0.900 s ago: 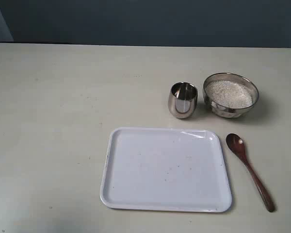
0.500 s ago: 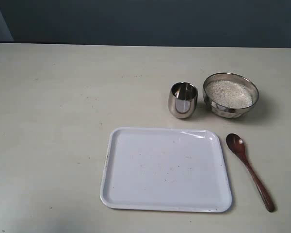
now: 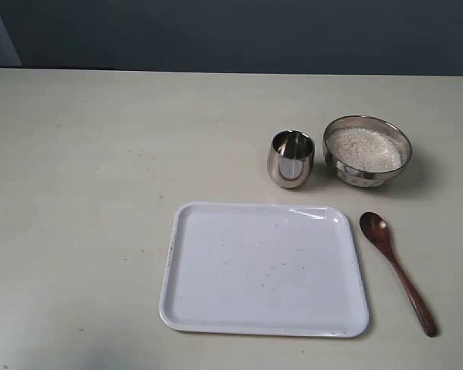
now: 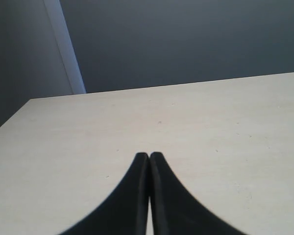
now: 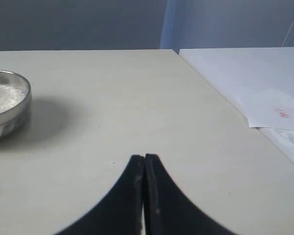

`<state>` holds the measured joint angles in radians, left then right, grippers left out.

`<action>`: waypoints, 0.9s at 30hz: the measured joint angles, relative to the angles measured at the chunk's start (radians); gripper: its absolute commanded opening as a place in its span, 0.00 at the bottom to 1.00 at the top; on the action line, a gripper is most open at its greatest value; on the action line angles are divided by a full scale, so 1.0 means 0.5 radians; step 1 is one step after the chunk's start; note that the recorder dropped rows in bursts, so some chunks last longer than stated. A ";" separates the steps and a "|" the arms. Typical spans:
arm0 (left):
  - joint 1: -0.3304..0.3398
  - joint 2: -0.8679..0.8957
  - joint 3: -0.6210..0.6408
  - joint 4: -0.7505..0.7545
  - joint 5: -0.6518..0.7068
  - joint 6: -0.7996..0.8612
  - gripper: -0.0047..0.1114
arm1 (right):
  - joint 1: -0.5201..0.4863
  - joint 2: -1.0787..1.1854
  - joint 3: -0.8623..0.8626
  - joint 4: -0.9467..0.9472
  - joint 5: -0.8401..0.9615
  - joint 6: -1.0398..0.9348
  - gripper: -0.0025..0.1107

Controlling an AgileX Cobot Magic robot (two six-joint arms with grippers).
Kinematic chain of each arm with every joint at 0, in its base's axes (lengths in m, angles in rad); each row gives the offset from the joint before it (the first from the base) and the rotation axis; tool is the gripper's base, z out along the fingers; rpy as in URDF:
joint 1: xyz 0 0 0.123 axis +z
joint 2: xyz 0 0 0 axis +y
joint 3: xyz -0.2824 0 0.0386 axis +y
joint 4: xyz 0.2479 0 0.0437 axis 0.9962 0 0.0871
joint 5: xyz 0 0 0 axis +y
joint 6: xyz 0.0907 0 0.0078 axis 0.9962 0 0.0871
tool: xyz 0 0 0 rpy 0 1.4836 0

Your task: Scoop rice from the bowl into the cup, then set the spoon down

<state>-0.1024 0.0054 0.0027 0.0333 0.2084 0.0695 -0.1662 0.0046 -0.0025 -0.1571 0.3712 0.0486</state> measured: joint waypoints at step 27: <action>0.000 0.000 0.000 0.000 0.000 0.000 0.04 | 0.000 0.000 0.002 -0.294 -0.988 -0.006 0.01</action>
<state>-0.1024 0.0054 0.0027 0.0333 0.2084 0.0695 -0.1662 0.0046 -0.0013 -0.3043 -0.1229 0.0455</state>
